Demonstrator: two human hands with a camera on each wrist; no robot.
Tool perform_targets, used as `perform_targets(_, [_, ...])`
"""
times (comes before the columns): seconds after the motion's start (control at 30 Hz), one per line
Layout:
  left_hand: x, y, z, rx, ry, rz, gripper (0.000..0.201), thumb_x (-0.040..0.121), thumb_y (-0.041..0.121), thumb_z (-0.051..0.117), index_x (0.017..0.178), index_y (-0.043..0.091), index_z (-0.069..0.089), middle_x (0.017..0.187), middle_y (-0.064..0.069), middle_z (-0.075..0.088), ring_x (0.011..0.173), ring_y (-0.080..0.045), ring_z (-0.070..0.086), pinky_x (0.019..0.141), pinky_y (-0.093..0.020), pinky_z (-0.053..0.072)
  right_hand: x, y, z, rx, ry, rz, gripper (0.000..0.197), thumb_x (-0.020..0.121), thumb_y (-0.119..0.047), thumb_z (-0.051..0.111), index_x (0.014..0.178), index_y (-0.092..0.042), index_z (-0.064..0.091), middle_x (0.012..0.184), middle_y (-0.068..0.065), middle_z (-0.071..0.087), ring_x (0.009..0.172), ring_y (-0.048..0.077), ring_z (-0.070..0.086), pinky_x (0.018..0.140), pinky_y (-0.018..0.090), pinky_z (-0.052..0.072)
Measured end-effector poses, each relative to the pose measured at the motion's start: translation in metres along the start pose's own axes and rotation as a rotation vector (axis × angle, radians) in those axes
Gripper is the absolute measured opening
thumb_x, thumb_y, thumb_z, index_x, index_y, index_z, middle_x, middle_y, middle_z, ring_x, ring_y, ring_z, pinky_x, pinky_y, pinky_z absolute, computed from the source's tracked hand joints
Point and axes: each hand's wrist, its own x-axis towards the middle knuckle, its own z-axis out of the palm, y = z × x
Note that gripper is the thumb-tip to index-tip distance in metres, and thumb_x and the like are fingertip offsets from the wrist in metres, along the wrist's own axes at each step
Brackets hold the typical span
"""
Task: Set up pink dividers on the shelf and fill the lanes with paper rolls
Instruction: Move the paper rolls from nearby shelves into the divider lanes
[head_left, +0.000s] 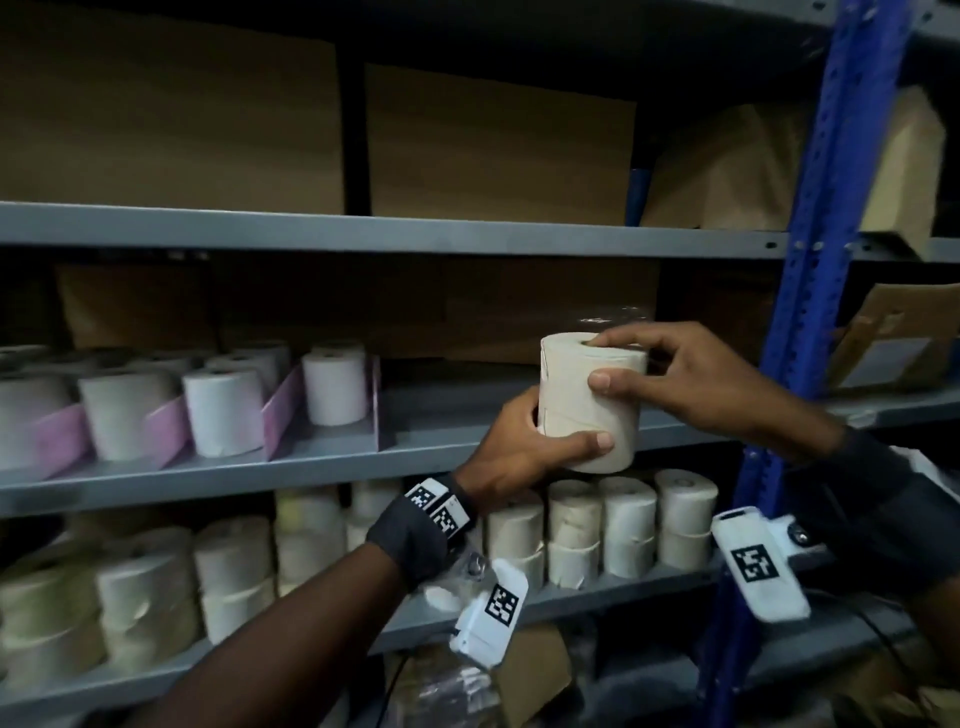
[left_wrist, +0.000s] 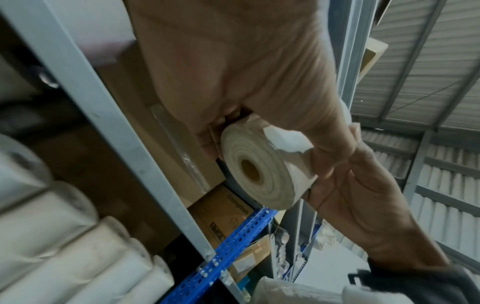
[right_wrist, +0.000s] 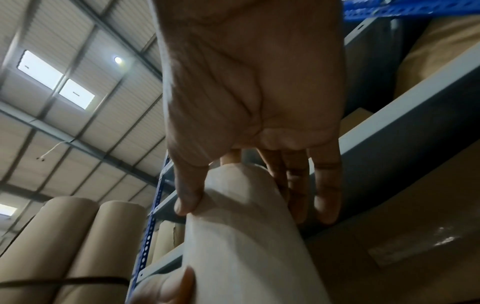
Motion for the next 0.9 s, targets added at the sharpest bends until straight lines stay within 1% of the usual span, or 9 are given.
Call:
perform_targets(0.1, [-0.039, 0.012, -0.011, 0.000, 0.052, 0.014, 0.049, 0.079, 0.015, 0.086, 0.122, 0.024, 0.065, 0.110, 0.006, 0.078, 0.103, -0.012, 0.074, 0.082, -0.028, 0.061, -0.002, -0.025, 0.017, -0.045, -0.084, -0.031, 0.035, 0.069, -0.051, 0.074, 0.102, -0.041, 0.069, 0.109, -0.024, 0.069, 0.102, -0.004, 0.064, 0.085, 0.010, 0.049])
perform_targets(0.2, [-0.078, 0.020, -0.026, 0.016, 0.081, 0.005, 0.051, 0.081, 0.013, 0.086, 0.125, 0.025, 0.064, 0.115, 0.006, 0.077, 0.106, -0.012, 0.074, 0.082, -0.026, 0.060, -0.004, -0.045, 0.038, -0.044, -0.217, -0.051, 0.038, 0.073, -0.053, 0.074, 0.109, -0.045, 0.068, 0.112, -0.028, 0.067, 0.103, -0.006, 0.064, 0.081, 0.005, 0.047])
perform_targets(0.27, [-0.105, 0.022, -0.039, 0.036, 0.125, -0.012, 0.055, 0.080, 0.012, 0.086, 0.129, 0.021, 0.064, 0.118, 0.003, 0.077, 0.109, -0.014, 0.073, 0.083, -0.027, 0.060, -0.005, -0.056, 0.057, -0.058, -0.275, -0.054, 0.042, 0.072, -0.061, 0.074, 0.112, -0.051, 0.065, 0.114, -0.029, 0.066, 0.104, -0.008, 0.063, 0.080, 0.005, 0.046])
perform_targets(0.43, [-0.159, 0.017, -0.069, 0.088, 0.176, -0.035, 0.054, 0.080, 0.011, 0.085, 0.129, 0.021, 0.064, 0.117, 0.005, 0.077, 0.109, -0.012, 0.072, 0.085, -0.027, 0.059, -0.009, -0.074, 0.107, -0.134, -0.341, -0.025, 0.047, 0.066, -0.073, 0.071, 0.110, -0.057, 0.062, 0.117, -0.037, 0.060, 0.107, -0.014, 0.057, 0.080, 0.008, 0.046])
perform_targets(0.53, [-0.182, 0.014, -0.084, 0.121, 0.246, -0.043, 0.060, 0.073, 0.021, 0.086, 0.129, 0.016, 0.064, 0.116, 0.001, 0.077, 0.106, -0.012, 0.073, 0.084, -0.027, 0.059, -0.008, -0.080, 0.135, -0.128, -0.359, -0.027, 0.044, 0.068, -0.068, 0.073, 0.109, -0.053, 0.064, 0.115, -0.040, 0.060, 0.109, -0.016, 0.056, 0.084, 0.004, 0.044])
perform_targets(0.6, [-0.192, 0.012, -0.098, 0.147, 0.282, -0.040, 0.060, 0.074, 0.020, 0.087, 0.129, 0.016, 0.063, 0.118, -0.002, 0.076, 0.106, -0.014, 0.073, 0.083, -0.028, 0.059, -0.002, -0.084, 0.152, -0.125, -0.368, -0.037, 0.043, 0.068, -0.066, 0.075, 0.107, -0.054, 0.063, 0.114, -0.042, 0.059, 0.110, -0.015, 0.056, 0.085, 0.000, 0.042])
perform_targets(0.7, [-0.202, 0.011, -0.120, 0.214, 0.333, -0.035, 0.065, 0.074, 0.027, 0.088, 0.133, 0.019, 0.061, 0.119, 0.001, 0.076, 0.106, -0.015, 0.073, 0.080, -0.027, 0.060, 0.013, -0.085, 0.173, -0.091, -0.384, -0.014, 0.042, 0.065, -0.068, 0.075, 0.104, -0.057, 0.063, 0.111, -0.044, 0.059, 0.108, -0.014, 0.058, 0.083, 0.006, 0.049])
perform_targets(0.8, [-0.205, 0.010, -0.138, 0.320, 0.416, -0.013, 0.071, 0.071, 0.041, 0.087, 0.135, 0.025, 0.061, 0.123, 0.007, 0.074, 0.113, -0.012, 0.070, 0.090, -0.035, 0.060, 0.033, -0.079, 0.194, -0.094, -0.371, -0.048, 0.054, 0.066, -0.065, 0.076, 0.115, -0.045, 0.066, 0.107, -0.041, 0.060, 0.107, -0.015, 0.057, 0.084, 0.008, 0.047])
perform_targets(0.9, [-0.205, 0.003, -0.152, 0.456, 0.496, 0.045, 0.071, 0.079, 0.041, 0.085, 0.142, 0.029, 0.056, 0.129, 0.014, 0.070, 0.118, -0.005, 0.066, 0.095, -0.031, 0.058, 0.053, -0.070, 0.212, -0.065, -0.338, -0.092, 0.058, 0.070, -0.053, 0.079, 0.122, -0.029, 0.067, 0.098, -0.041, 0.060, 0.101, -0.022, 0.054, 0.076, 0.000, 0.042])
